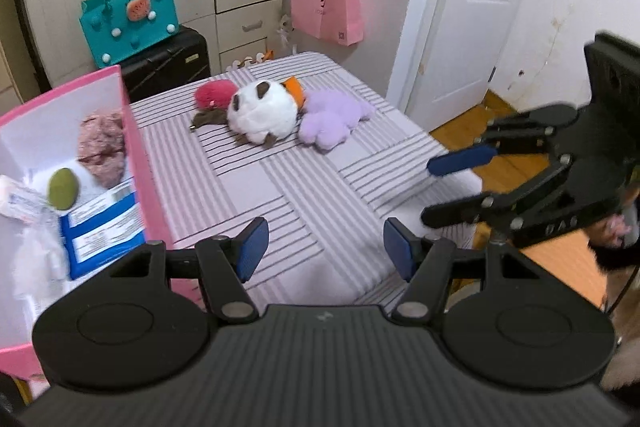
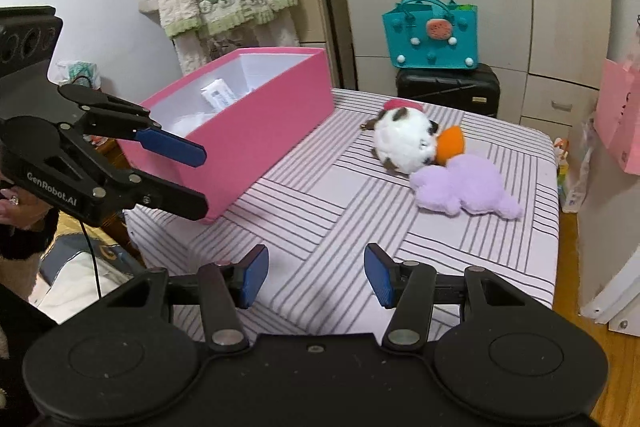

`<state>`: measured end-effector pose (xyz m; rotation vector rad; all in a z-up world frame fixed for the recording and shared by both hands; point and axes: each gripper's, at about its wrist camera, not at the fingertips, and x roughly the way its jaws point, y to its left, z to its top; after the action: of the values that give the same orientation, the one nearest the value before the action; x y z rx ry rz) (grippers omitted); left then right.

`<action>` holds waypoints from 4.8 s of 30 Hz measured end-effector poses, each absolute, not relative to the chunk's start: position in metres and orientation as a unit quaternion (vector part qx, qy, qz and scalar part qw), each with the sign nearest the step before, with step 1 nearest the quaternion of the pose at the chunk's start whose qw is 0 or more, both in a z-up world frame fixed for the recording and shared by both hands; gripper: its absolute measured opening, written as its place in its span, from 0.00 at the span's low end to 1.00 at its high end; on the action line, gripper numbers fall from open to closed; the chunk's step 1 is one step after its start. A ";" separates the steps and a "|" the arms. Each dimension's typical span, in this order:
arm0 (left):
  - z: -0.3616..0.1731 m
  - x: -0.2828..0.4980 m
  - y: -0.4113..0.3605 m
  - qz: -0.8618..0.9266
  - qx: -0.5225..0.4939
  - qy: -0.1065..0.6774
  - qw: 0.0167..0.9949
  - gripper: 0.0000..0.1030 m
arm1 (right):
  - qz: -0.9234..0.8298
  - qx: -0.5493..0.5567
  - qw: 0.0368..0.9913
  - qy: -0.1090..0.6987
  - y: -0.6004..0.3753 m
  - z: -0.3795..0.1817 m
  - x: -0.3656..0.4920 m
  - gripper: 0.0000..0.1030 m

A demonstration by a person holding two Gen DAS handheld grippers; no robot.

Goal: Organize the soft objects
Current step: 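Withdraw both grippers from the box toward the lilac plush, then grasp the lilac plush with the left gripper while the right gripper grips it too, then lift the lilac plush with both grippers toward the pink box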

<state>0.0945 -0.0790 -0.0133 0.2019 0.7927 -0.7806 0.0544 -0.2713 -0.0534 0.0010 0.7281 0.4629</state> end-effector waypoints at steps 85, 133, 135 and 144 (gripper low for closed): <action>-0.092 0.142 -0.169 -0.313 -0.011 0.407 0.858 0.32 | 0.140 -0.058 0.929 0.339 -0.295 -0.128 0.120 0.70; 0.030 0.025 0.001 -0.336 0.048 0.343 0.876 0.32 | 0.244 -0.088 0.921 0.291 -0.148 -0.026 0.019 0.71; 0.033 0.030 0.010 -0.335 0.040 0.336 0.879 0.32 | 0.243 -0.096 0.923 0.282 -0.143 -0.019 0.022 0.71; 0.034 0.059 0.054 -0.320 -0.027 0.318 0.892 0.33 | 0.261 -0.120 0.924 0.250 -0.115 -0.002 0.048 0.71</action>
<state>0.0593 0.0543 0.0343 -0.0570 0.6596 -0.6641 0.0475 -0.1148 -0.0023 -0.2472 0.5136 0.5366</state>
